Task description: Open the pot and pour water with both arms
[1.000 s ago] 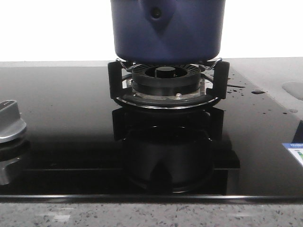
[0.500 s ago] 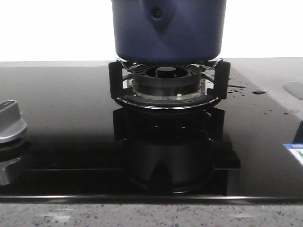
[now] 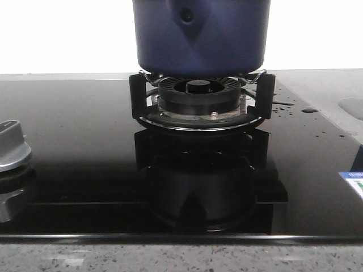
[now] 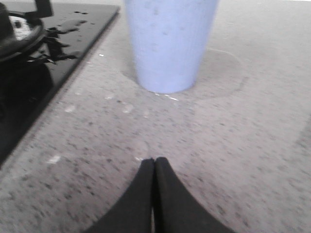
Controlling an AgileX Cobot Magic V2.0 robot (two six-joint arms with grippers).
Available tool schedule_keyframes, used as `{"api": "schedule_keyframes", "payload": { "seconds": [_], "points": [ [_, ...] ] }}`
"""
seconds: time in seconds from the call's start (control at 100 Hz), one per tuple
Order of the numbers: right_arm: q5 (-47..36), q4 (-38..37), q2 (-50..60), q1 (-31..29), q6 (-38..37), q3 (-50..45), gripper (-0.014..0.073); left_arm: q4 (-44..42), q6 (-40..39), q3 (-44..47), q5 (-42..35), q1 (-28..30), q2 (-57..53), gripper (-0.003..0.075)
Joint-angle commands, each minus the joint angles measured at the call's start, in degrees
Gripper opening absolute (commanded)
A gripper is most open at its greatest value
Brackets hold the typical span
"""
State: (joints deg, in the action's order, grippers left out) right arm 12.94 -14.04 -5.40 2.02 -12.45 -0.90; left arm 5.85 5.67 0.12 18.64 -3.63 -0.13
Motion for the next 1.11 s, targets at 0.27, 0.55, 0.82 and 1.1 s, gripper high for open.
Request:
{"api": "schedule_keyframes", "payload": {
  "seconds": [0.27, 0.55, 0.82, 1.1],
  "points": [
    [4.97, 7.67, 7.05, -2.73, 8.87, -1.34, -0.0064, 0.6, -0.54, 2.6, -2.51, 0.06, -1.82, -0.002],
    [4.87, 7.67, 7.05, -2.73, 8.87, -1.34, -0.0064, 0.6, -0.54, 2.6, -2.51, 0.06, -1.82, -0.002],
    [4.87, 7.67, 7.05, -2.73, 8.87, -1.34, -0.0064, 0.6, -0.54, 2.6, -2.51, 0.06, -1.82, -0.002],
    [4.87, 7.67, 7.05, -2.73, 8.87, -1.34, -0.0064, 0.6, -0.54, 2.6, -2.51, 0.06, -1.82, -0.002]
  ]
}}
